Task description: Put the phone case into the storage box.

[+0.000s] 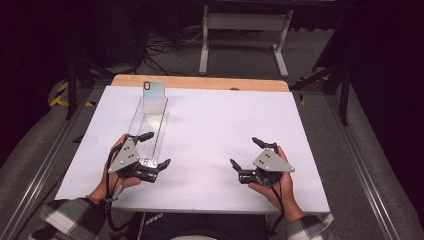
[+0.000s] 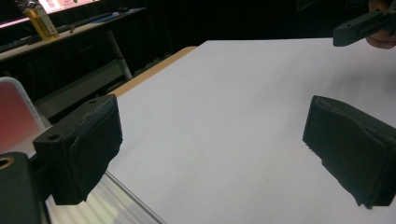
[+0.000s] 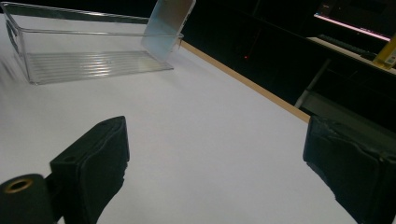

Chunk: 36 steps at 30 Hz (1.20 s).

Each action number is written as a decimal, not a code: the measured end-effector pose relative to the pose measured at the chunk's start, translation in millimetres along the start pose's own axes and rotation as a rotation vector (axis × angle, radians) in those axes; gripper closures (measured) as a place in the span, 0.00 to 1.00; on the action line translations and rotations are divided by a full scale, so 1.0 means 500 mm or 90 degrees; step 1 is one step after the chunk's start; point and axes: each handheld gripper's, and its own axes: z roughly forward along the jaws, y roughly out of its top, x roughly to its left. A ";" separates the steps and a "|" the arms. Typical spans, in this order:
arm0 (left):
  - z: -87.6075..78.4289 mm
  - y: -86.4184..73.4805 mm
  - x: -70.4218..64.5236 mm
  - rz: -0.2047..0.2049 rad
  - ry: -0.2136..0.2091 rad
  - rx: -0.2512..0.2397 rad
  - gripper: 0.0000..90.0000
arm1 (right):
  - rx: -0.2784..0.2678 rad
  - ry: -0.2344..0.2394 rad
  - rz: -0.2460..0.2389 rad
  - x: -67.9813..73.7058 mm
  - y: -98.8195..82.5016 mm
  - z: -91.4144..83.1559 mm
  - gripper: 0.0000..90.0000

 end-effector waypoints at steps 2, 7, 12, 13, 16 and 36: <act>0.000 -0.005 -0.003 0.002 -0.002 0.004 0.06 | 0.000 -0.003 -0.002 0.001 -0.002 -0.002 0.09; -0.008 -0.018 -0.007 -0.001 0.006 0.011 0.07 | 0.000 0.004 0.003 0.004 -0.007 -0.007 0.09; -0.018 -0.029 -0.011 0.000 0.014 0.013 0.08 | 0.004 0.017 0.000 0.011 -0.013 -0.009 0.09; -0.024 -0.034 -0.014 -0.011 0.018 0.007 0.08 | 0.006 0.016 -0.006 0.014 -0.014 -0.009 0.09; -0.028 -0.037 -0.017 -0.012 0.017 0.010 0.09 | 0.006 0.019 -0.010 0.017 -0.016 -0.009 0.08; -0.040 -0.041 -0.023 -0.008 0.010 0.002 0.07 | 0.016 0.021 -0.012 0.024 -0.017 -0.006 0.08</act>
